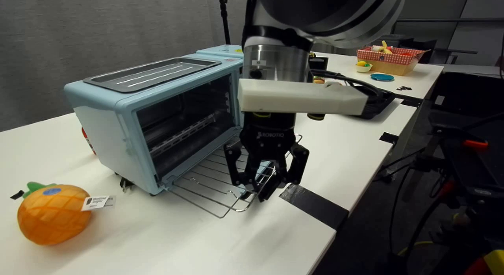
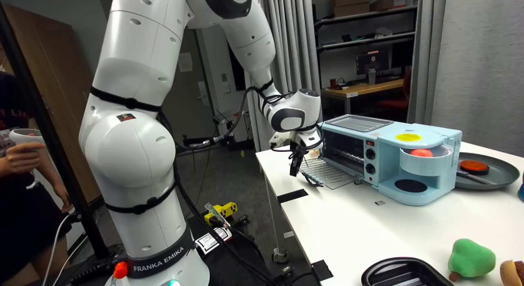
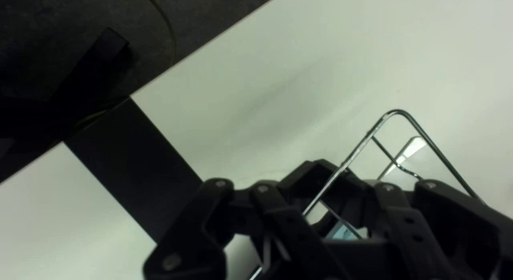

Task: Place the oven rack inside the toaster oven

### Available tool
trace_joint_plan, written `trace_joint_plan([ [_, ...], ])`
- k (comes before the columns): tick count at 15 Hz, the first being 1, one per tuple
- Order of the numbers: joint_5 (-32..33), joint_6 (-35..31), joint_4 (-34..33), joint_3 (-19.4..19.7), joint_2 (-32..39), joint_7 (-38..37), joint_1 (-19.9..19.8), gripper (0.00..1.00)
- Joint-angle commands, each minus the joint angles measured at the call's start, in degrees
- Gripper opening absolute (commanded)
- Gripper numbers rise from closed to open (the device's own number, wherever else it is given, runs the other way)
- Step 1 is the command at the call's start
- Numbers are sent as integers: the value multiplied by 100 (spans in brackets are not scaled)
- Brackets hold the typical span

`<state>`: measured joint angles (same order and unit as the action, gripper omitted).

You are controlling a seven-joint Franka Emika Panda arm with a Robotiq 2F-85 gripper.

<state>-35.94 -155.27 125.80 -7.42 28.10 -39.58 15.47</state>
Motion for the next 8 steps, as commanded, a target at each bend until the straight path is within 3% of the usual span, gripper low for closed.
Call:
trace_joint_plan([
  [1, 295, -153, 231, 71, -368, -280, 134, 2],
  [8, 841, -391, 403, 38, -858, -649, 186, 2],
])
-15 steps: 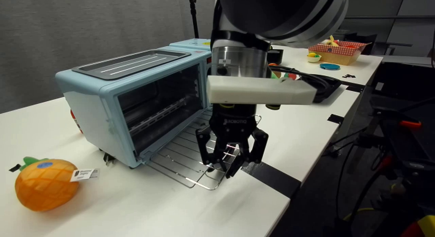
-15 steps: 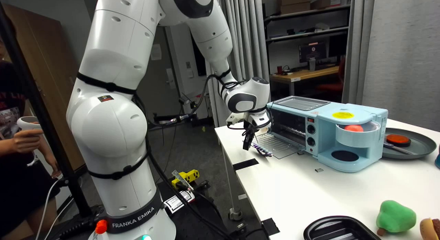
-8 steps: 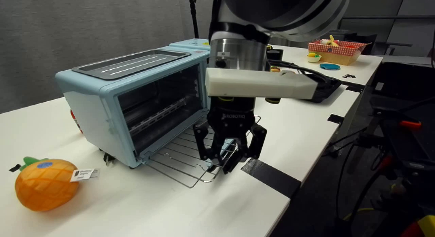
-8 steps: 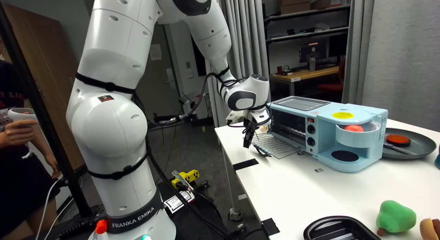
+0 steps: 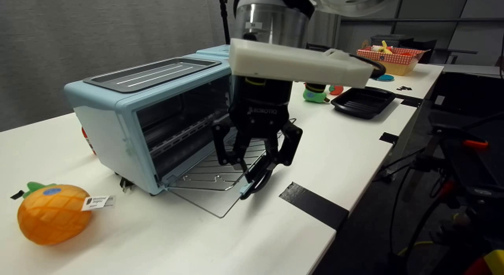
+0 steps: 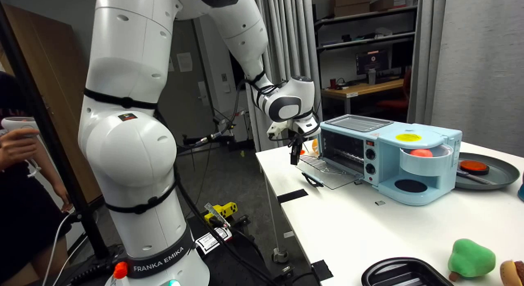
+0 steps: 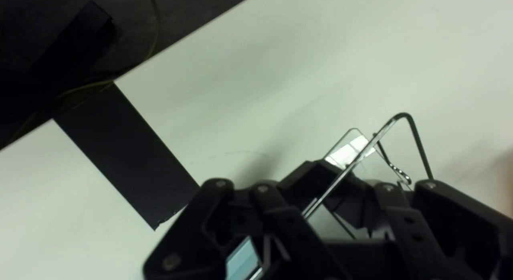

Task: Place the oven rack inside the toaster oven

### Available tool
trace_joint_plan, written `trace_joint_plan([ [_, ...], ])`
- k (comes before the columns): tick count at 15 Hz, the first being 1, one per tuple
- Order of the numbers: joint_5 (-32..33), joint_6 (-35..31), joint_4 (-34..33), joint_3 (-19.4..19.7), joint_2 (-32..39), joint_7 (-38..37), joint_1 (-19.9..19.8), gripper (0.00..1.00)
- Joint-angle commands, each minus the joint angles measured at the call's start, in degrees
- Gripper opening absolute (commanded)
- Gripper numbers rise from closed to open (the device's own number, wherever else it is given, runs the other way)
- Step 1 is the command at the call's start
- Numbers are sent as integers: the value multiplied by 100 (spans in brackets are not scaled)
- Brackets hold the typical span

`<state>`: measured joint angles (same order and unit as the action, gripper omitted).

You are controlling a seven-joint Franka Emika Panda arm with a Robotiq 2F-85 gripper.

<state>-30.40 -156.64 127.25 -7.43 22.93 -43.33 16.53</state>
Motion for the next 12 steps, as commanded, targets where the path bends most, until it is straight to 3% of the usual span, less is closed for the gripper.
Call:
trace_joint_plan([
  [1, 339, -313, 275, 28, -394, -308, 69, 2],
  [12, 887, -1244, 767, 142, -1051, -693, 160, 2],
])
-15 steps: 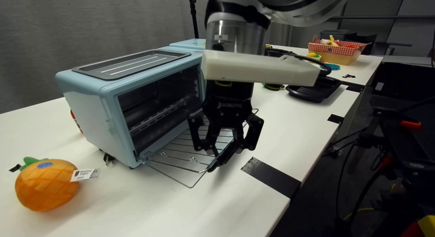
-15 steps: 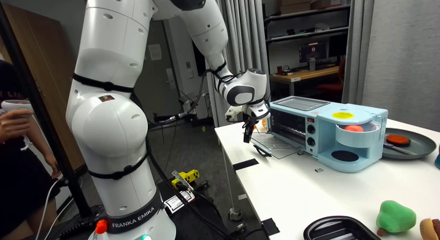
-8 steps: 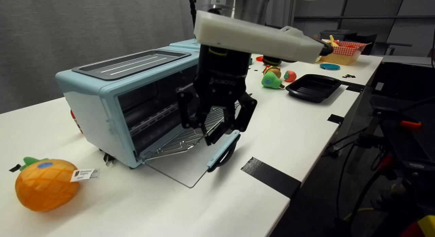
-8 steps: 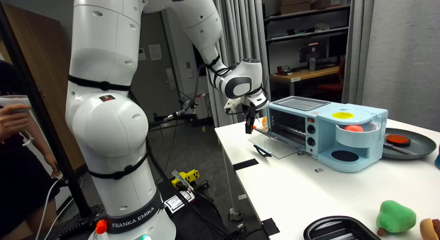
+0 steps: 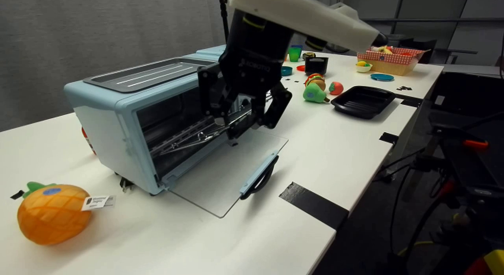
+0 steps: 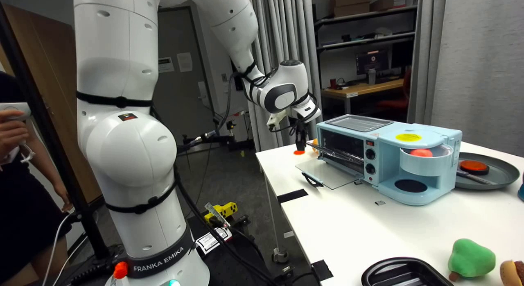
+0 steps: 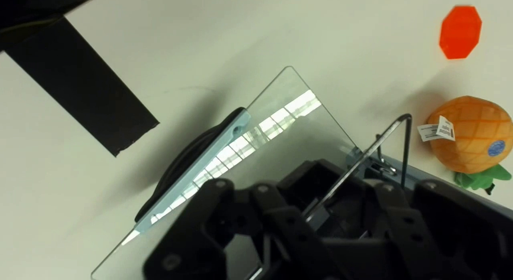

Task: Place the oven rack inside the toaster oven

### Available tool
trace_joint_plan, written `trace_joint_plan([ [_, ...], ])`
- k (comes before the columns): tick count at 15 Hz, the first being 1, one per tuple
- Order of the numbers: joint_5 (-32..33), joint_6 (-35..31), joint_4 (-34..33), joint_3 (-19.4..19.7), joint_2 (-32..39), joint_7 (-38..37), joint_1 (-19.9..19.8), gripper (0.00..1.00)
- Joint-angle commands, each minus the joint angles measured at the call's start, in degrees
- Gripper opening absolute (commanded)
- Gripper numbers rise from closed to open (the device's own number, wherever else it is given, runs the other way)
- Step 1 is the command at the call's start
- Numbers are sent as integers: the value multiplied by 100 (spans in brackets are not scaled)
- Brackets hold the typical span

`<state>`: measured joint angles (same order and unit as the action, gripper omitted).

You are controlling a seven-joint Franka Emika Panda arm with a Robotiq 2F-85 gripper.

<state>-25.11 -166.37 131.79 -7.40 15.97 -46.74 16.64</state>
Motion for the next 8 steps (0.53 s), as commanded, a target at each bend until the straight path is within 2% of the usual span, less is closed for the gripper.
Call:
trace_joint_plan([
  [1, 484, -326, 355, 174, -405, -448, 173, 2],
  [5, 919, -449, 395, 246, -507, -740, 200, 2],
  [8, 883, -472, 278, 122, -398, -665, 78, 2],
])
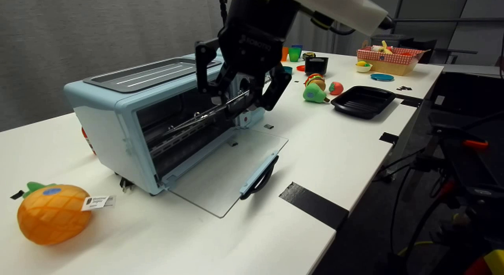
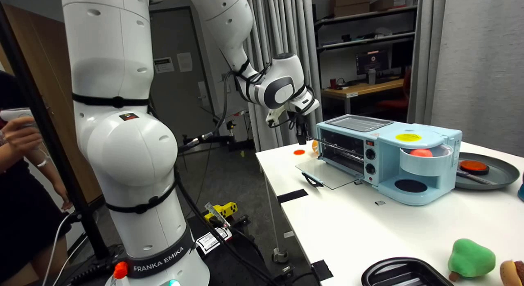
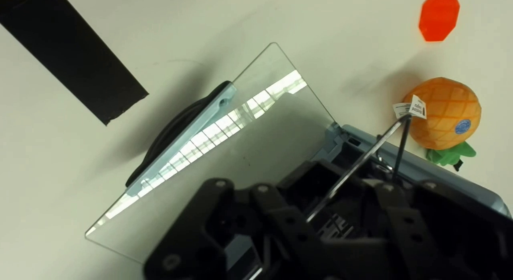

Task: Place the oven rack inside the toaster oven

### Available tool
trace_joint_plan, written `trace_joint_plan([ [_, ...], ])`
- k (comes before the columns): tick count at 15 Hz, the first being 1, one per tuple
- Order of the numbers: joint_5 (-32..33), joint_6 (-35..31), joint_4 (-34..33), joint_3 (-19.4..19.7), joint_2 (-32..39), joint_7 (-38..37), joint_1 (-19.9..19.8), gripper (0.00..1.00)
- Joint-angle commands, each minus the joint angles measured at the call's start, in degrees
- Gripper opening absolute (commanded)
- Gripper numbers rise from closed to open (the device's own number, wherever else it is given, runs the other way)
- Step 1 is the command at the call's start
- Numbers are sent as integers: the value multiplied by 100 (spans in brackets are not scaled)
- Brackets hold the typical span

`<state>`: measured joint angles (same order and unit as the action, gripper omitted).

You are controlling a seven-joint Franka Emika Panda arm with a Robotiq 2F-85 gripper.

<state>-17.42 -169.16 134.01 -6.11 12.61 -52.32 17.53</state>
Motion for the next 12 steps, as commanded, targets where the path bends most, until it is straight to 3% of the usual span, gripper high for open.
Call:
trace_joint_plan([
  [1, 64, -186, 21, -41, -24, -59, -44, 2],
  [12, -462, -566, -103, -470, 254, 309, -269, 2],
])
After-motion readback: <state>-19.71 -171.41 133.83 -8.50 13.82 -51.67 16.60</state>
